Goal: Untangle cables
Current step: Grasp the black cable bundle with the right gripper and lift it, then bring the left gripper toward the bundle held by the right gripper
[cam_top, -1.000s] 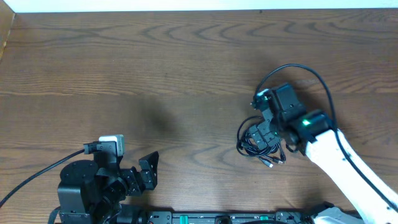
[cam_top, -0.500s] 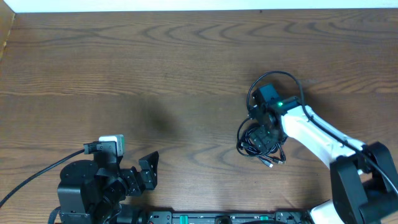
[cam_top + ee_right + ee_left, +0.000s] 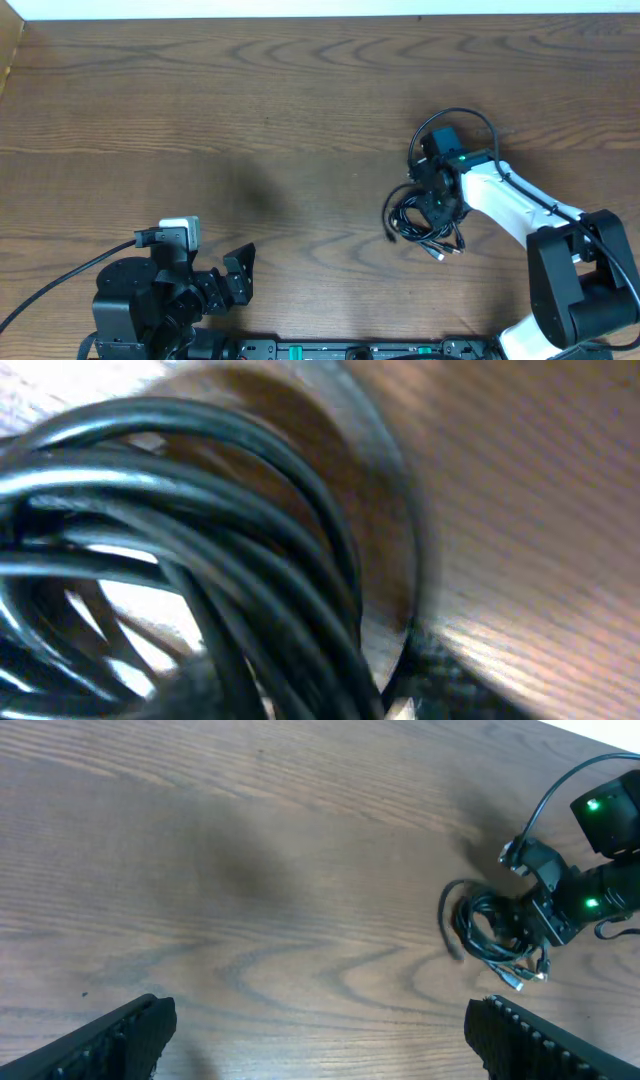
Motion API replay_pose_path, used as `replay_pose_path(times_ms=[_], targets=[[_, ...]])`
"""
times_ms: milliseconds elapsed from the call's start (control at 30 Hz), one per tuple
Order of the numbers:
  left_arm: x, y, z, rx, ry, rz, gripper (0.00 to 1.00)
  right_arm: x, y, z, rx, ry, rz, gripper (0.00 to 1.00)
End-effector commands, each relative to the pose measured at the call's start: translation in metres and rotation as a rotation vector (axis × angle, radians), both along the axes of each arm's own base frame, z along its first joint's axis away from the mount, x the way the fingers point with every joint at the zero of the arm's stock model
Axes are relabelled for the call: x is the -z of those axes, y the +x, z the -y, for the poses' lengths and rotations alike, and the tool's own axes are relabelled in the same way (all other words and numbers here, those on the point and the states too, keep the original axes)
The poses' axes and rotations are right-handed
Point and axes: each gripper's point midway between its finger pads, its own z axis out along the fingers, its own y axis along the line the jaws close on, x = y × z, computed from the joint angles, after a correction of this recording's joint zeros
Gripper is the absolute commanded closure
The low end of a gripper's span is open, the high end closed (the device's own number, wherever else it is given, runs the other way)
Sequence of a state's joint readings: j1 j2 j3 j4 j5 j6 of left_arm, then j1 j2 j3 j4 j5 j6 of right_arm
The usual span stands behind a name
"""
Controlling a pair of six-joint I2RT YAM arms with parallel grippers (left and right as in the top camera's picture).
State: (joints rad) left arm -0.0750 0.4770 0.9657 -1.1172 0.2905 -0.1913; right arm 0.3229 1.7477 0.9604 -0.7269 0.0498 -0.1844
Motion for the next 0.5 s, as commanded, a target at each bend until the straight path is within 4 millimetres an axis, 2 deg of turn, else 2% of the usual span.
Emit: replay_pose_path(times_ms=[0,100,300,467], targets=[[-0.007,0.0,0.002,0.005,-0.016,0.015,0.03,0.008,-0.002,-0.008,0.014,0.067,-0.028,0.99],[-0.007,0.0,0.002,0.005,-0.016,0.015,0.02,0.007,-0.002,-0.018,0.01,0.127,-0.035,0.99],[-0.007,0.0,0.002,0.006,-0.017,0.014,0.02,0.004,-0.004,-0.026,0.008,0.17,-0.042,0.99],[-0.009,-0.003,0.013,0.056,-0.059,0.011,0.02,-0.014,-0.002,-0.033,0.0,0.221,-0.007,0.99]])
